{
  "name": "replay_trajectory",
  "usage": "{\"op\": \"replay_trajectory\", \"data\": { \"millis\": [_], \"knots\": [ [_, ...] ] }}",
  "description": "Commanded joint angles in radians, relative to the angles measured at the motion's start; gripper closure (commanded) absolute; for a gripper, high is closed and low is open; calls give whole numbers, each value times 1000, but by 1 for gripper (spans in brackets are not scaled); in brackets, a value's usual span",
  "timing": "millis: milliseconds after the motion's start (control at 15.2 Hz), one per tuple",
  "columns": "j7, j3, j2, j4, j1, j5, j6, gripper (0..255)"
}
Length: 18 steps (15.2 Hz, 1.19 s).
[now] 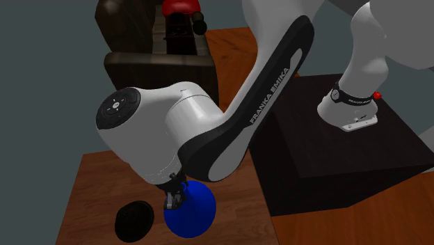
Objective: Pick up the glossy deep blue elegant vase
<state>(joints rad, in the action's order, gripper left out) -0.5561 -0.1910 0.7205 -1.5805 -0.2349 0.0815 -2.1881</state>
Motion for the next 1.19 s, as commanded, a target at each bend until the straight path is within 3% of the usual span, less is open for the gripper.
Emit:
{"op": "replay_trajectory", "data": {
  "millis": [0,1122],
  "knots": [
    [1,0,1,1,0,0,0,255],
    [4,-15,-116,24,10,-19,140,255]
  ]
}}
